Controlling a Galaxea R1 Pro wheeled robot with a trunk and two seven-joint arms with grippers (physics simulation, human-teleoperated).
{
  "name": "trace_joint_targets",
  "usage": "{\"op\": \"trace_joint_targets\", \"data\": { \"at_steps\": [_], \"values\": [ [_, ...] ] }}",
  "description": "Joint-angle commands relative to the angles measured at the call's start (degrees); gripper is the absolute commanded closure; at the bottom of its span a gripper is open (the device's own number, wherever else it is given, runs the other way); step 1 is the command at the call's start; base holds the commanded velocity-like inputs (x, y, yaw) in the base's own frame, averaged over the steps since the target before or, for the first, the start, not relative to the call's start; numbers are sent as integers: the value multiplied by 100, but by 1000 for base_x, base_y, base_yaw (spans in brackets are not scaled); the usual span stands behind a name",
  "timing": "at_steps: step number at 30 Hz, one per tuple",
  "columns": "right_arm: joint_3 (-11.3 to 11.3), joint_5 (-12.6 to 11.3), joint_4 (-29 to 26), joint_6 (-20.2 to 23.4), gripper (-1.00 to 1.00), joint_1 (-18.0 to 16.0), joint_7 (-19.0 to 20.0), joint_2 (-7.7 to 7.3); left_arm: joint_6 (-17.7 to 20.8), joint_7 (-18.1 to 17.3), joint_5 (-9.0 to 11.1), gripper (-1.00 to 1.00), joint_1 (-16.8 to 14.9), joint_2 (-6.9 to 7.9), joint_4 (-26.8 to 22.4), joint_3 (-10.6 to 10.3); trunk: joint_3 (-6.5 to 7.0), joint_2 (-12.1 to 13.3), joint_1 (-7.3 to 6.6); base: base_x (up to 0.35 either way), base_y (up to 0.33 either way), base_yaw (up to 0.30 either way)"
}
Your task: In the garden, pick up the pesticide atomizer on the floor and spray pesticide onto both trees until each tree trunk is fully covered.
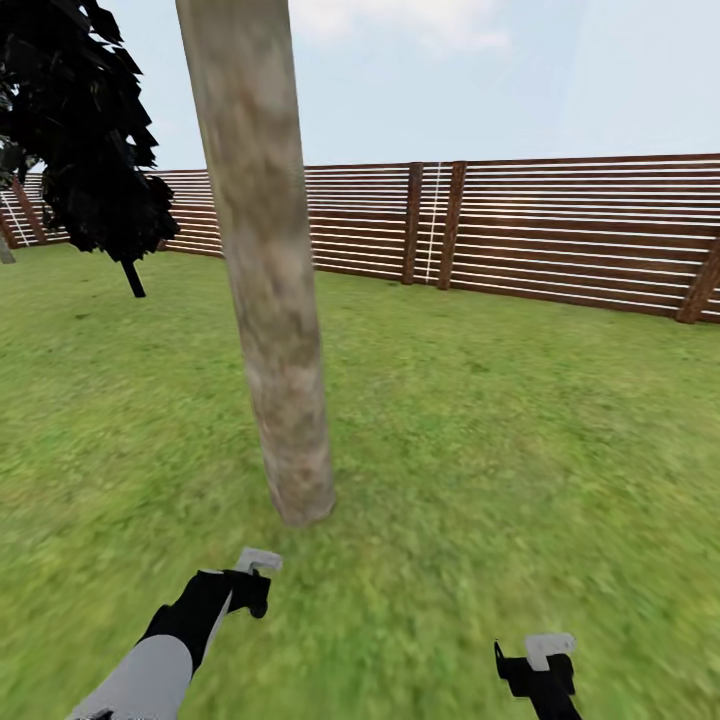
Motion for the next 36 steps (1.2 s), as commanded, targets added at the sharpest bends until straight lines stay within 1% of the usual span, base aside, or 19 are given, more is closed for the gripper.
{"op": "trace_joint_targets", "data": {
  "at_steps": [1,4,6,8,13,18,22,24,25,26,27,28,29,30,31,34,35,36],
  "values": [
    [49,-54,2,-14,-100,-3,-9,2,23,-62,-49,100,-8,-19,-30,48,-6,-2,2,221,-183,0],
    [51,-54,2,-14,-100,-3,-9,4,20,-57,-48,100,-11,-24,-64,44,-6,-2,2,78,-241,0],
    [51,-54,2,-14,-100,-3,-9,4,32,-57,-44,100,7,-33,-237,54,-6,-2,2,27,-270,0],
    [51,-54,2,-14,-100,10,-9,4,33,-57,-44,100,13,-35,-289,56,-6,-2,2,102,-272,0],
    [51,-54,2,-14,-100,32,-12,4,34,-57,-44,100,7,-36,-303,56,-6,-2,2,164,-254,0],
    [51,-54,2,-14,-100,33,-17,9,53,-57,-36,100,0,-25,-303,67,-6,-2,2,252,-119,-55],
    [51,-54,2,-14,-100,33,-17,24,475,-68,-37,100,-33,-9,-326,58,-6,-2,2,22,-5,-171],
    [51,-54,2,-14,-100,33,-17,28,593,-67,-42,100,-151,-26,-416,58,-6,-2,2,3,-1,-26],
    [49,-54,2,-14,-100,33,-17,29,874,-68,-39,100,-283,-9,-461,57,-6,-2,2,1,0,-8],
    [45,-54,2,-14,-100,33,-17,30,1218,-95,-41,100,-356,59,-492,69,-6,-2,2,0,0,-3],
    [43,-54,2,-14,-100,33,-17,30,1354,-107,-39,100,-377,185,-530,79,-6,-2,2,0,0,-2],
    [43,-54,2,-14,-100,33,-16,30,1435,-117,-34,100,-386,323,-558,90,-6,-2,2,0,0,0],
    [42,-54,2,-14,-100,33,-17,30,1487,-122,-33,100,-395,419,-573,99,-6,-2,2,0,0,0],
    [42,-54,2,-14,-100,33,-11,27,1533,-120,-34,100,-407,468,-586,100,-6,-2,2,0,0,0],
    [42,-54,2,-14,-100,34,-10,24,1550,-119,-35,100,-416,455,-595,100,-6,-2,2,0,0,0],
    [42,-54,2,-14,-100,64,-9,22,1850,-119,-38,100,-721,316,-614,104,-6,-2,2,0,0,0],
    [42,-54,2,-14,-100,66,-9,22,1899,-121,-36,100,-797,303,-614,91,-6,-2,2,0,0,0],
    [42,-54,2,-14,-100,67,-9,22,1919,-124,-36,100,-836,333,-619,93,-6,-2,2,0,0,0]
  ]
}}
